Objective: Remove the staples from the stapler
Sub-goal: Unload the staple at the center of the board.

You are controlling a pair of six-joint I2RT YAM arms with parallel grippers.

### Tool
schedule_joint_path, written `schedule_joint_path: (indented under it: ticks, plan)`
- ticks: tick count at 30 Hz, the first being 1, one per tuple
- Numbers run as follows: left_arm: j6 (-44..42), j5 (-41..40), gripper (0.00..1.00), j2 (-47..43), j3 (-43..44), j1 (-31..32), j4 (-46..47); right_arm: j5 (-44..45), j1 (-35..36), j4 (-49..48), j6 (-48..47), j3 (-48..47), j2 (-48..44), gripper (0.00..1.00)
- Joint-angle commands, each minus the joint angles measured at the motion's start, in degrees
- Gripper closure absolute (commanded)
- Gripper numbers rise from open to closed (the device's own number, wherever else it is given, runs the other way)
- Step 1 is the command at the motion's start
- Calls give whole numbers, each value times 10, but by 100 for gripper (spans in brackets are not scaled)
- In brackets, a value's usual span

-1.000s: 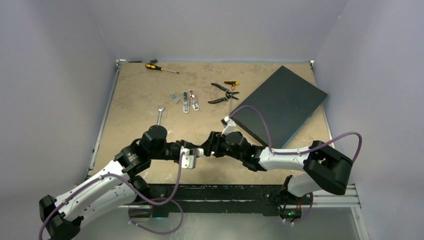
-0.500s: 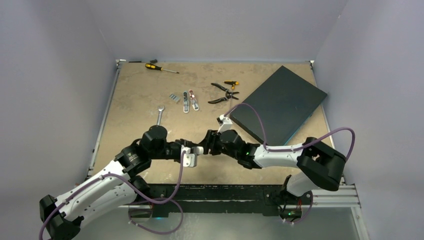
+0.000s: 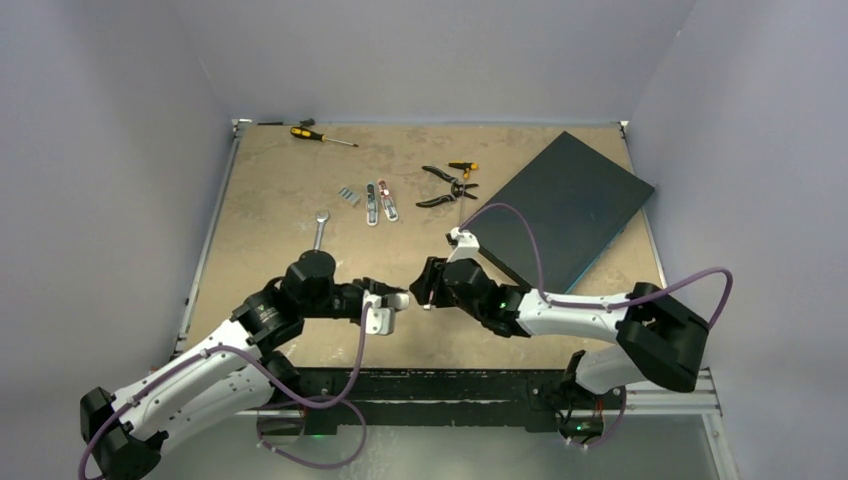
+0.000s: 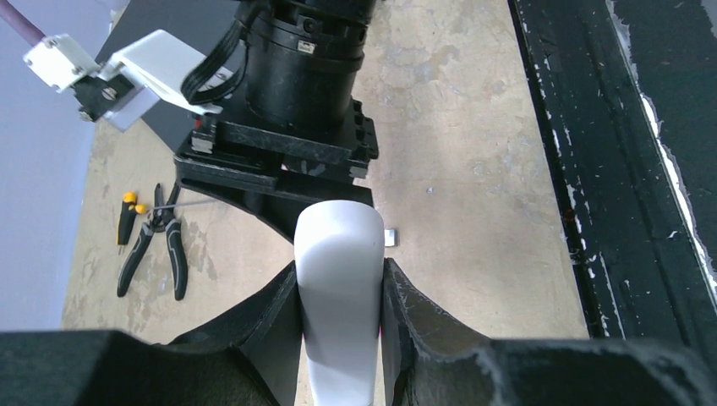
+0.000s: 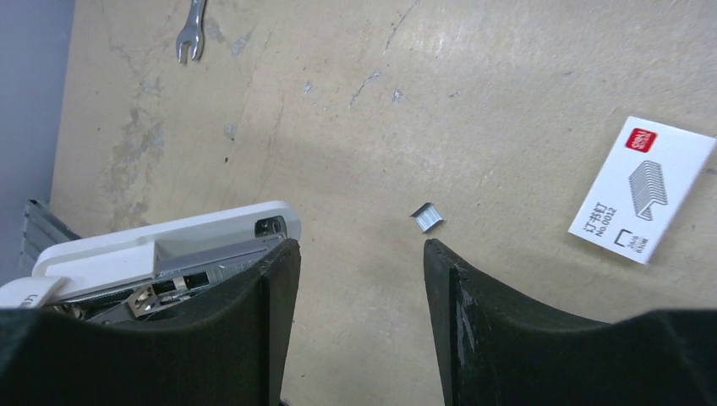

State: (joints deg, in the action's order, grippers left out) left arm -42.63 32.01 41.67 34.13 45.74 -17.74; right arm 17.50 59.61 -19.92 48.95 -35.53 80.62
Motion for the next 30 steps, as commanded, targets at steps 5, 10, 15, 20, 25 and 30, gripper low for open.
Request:
schedule_joint_path:
  ticks: [5,10,15,20,25,30]
  plan:
    - [-8,37,100,-6,4,2,30,44,-2,43,-25,22,-86,41]
    - [-28,65,100,-36,-16,2,63,10,-3,10,-76,72,-173,39]
    - [-76,125,100,-46,-20,2,92,-14,-2,-22,-130,114,-265,36]
    - [-121,172,100,-31,17,3,66,-64,-2,-41,-195,131,-332,33]
    - [-158,185,100,-29,46,2,48,-102,-2,-92,-236,162,-396,32]
    - [-178,197,100,-22,68,2,33,-116,-2,-143,-281,204,-453,39]
